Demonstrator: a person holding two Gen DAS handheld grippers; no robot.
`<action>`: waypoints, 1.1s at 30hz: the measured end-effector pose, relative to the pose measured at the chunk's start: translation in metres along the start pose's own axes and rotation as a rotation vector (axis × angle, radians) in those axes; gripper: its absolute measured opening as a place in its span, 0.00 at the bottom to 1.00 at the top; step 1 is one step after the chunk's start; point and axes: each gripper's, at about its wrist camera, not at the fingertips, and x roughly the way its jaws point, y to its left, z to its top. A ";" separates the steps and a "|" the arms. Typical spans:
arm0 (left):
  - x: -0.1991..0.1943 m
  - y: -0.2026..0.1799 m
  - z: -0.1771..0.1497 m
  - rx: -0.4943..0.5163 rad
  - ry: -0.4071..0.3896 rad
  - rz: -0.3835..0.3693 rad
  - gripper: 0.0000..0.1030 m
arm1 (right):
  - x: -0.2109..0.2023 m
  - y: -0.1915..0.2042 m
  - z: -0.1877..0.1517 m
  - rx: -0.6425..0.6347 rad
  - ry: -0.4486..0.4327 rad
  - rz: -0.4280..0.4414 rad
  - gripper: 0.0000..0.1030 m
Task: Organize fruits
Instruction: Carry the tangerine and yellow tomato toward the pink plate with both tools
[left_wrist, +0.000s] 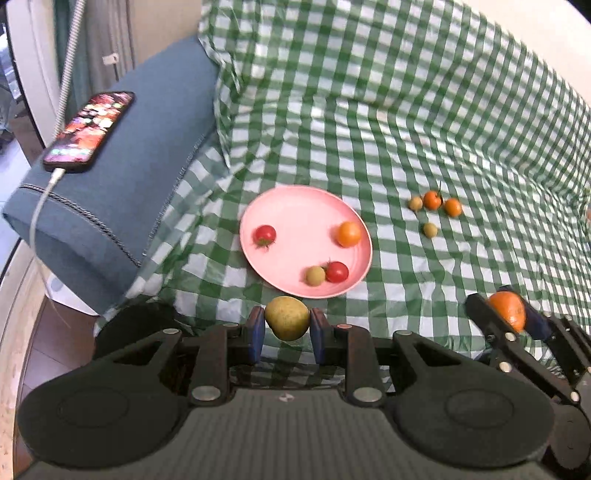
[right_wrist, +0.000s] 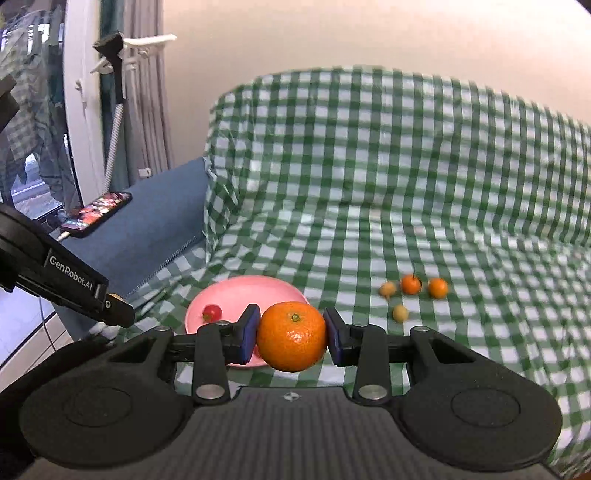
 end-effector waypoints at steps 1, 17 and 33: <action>-0.004 0.002 -0.001 -0.001 -0.005 0.002 0.28 | -0.005 0.003 0.000 -0.008 -0.020 -0.001 0.38; -0.015 0.024 -0.020 -0.050 -0.027 -0.015 0.28 | -0.026 0.009 -0.005 -0.013 -0.036 0.012 0.38; 0.024 0.037 0.007 -0.088 0.017 -0.010 0.28 | 0.012 0.005 -0.003 -0.028 0.030 0.005 0.38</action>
